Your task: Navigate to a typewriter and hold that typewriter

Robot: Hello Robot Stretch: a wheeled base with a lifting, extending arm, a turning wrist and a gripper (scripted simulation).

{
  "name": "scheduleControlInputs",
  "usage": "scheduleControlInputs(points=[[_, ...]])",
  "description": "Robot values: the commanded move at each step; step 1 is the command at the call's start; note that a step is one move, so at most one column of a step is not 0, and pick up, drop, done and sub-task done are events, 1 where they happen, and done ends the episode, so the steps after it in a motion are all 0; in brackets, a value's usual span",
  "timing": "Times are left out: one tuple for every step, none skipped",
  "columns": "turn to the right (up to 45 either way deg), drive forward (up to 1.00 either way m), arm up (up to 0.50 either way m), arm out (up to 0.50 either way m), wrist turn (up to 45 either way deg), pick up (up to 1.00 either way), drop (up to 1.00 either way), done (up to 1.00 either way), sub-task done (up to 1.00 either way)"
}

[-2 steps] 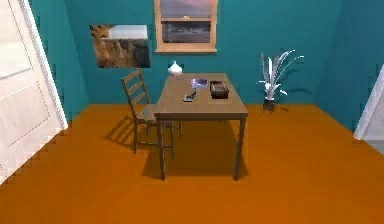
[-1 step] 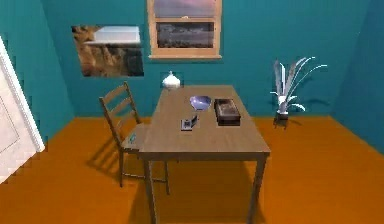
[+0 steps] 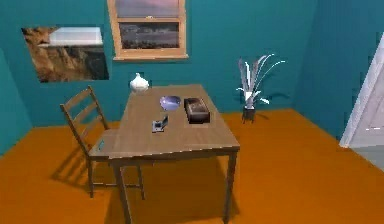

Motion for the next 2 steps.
scheduleControlInputs(points=[[0.0,0.40,0.00,0.00,0.0,0.00,0.00,0.00,0.00],[45.0,0.00,0.00,0.00,0.0,0.00,0.00,0.00,0.00]])
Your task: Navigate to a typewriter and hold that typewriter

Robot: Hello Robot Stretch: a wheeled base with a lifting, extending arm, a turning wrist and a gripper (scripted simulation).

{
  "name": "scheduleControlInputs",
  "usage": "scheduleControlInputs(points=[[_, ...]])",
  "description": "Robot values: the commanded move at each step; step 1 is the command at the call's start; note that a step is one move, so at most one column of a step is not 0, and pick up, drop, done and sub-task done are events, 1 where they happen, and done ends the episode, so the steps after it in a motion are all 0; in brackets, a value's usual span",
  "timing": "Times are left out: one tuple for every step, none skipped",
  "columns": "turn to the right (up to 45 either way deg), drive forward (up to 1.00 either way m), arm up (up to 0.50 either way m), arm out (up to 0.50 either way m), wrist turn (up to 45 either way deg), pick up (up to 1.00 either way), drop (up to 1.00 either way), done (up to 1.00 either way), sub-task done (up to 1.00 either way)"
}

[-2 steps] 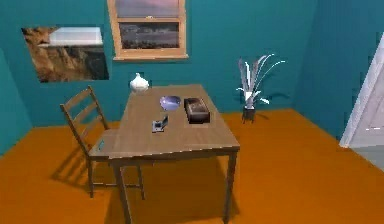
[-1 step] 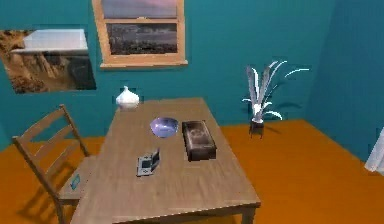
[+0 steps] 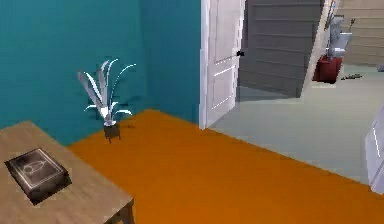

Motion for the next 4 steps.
scheduleControlInputs(points=[[33.0,0.00,0.00,0.00,0.0,0.00,0.00,0.00,0.00],[0.0,1.00,0.00,0.00,0.0,0.00,0.00,0.00,0.00],[3.0,0.00,0.00,0.00,0.0,0.00,0.00,0.00,0.00],[-12.0,0.00,0.00,0.00,0.0,0.00,0.00,0.00,0.00]])
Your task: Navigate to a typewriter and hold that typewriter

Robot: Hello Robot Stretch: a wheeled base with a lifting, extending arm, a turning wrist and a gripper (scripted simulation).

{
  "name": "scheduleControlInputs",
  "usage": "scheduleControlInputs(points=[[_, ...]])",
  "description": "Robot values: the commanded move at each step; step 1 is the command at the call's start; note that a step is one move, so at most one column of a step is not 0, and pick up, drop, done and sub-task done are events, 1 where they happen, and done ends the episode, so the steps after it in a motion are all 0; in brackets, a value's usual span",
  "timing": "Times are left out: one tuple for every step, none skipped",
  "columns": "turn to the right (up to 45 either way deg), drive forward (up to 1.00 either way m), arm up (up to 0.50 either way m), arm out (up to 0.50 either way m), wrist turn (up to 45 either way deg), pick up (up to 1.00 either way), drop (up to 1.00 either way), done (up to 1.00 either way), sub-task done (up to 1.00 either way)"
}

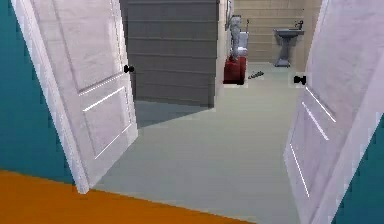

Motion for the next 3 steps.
scheduleControlInputs(points=[[0.0,0.60,0.00,0.00,0.0,0.00,0.00,0.00,0.00],[15.0,0.00,0.00,0.00,0.0,0.00,0.00,0.00,0.00],[0.0,1.00,0.00,0.00,0.0,0.00,0.00,0.00,0.00]])
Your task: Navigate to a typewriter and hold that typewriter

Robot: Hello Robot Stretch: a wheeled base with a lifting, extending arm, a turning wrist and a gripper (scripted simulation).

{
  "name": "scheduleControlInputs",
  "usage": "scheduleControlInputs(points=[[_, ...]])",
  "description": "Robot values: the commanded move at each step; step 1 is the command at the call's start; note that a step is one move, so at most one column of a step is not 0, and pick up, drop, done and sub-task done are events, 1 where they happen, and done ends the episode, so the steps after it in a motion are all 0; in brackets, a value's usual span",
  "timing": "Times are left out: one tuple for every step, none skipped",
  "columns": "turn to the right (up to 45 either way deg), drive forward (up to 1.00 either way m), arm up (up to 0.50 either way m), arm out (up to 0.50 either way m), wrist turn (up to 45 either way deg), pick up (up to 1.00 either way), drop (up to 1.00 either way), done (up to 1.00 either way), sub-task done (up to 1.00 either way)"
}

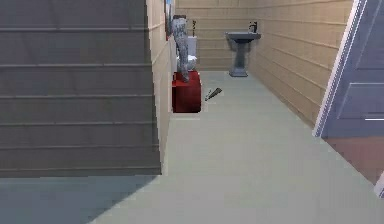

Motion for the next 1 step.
scheduleControlInputs(points=[[12.0,0.00,0.00,0.00,0.0,0.00,0.00,0.00,0.00]])
